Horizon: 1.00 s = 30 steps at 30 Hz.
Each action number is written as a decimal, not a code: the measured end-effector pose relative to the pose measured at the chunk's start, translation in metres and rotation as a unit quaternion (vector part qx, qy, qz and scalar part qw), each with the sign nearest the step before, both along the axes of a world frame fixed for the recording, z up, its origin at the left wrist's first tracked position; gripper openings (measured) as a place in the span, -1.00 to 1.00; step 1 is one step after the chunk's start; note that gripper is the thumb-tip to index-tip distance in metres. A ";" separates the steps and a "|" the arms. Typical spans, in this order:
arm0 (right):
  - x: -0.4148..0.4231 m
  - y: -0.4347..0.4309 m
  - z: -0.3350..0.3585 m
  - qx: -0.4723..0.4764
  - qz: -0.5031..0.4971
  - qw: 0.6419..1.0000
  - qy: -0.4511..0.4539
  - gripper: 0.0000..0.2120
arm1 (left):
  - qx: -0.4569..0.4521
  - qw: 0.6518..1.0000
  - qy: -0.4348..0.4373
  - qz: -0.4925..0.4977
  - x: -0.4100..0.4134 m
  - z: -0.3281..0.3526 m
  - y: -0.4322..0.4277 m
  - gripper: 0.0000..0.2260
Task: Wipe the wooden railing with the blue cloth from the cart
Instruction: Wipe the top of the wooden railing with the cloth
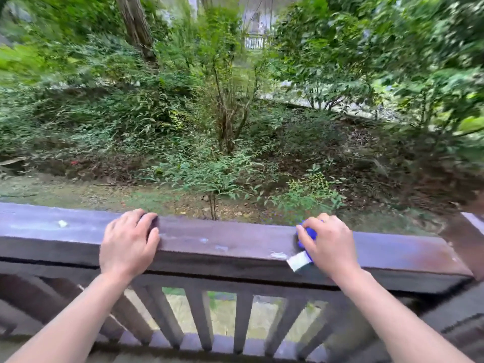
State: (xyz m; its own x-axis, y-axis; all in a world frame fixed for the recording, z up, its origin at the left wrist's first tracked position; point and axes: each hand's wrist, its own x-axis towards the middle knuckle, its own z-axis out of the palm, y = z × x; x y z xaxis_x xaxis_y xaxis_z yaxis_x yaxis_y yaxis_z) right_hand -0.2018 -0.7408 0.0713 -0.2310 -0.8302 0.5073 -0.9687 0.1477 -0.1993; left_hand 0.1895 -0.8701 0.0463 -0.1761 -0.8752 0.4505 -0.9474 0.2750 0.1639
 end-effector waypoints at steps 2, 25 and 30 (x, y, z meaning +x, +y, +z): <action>-0.005 -0.020 0.018 0.007 -0.085 0.992 -0.091 -0.77 | -0.011 1.000 -0.001 -0.011 0.003 -0.001 -0.003 -0.68; -0.040 0.016 0.018 0.067 0.145 0.932 -0.326 -0.77 | -0.050 0.998 0.047 -0.001 -0.001 -0.008 -0.001 -0.58; -0.039 0.014 0.021 0.104 0.216 0.939 -0.247 -0.87 | -0.069 0.996 0.050 0.003 -0.002 -0.011 -0.001 -0.57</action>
State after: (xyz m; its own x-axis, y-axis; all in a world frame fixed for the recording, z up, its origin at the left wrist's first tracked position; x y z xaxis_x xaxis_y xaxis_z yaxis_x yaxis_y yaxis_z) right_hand -0.2408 -0.7263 0.0922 -0.0135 -0.9699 0.2430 -0.7442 -0.1526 -0.6503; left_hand 0.1876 -0.8713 0.0354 -0.1198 -0.8047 0.5814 -0.9296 0.2965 0.2188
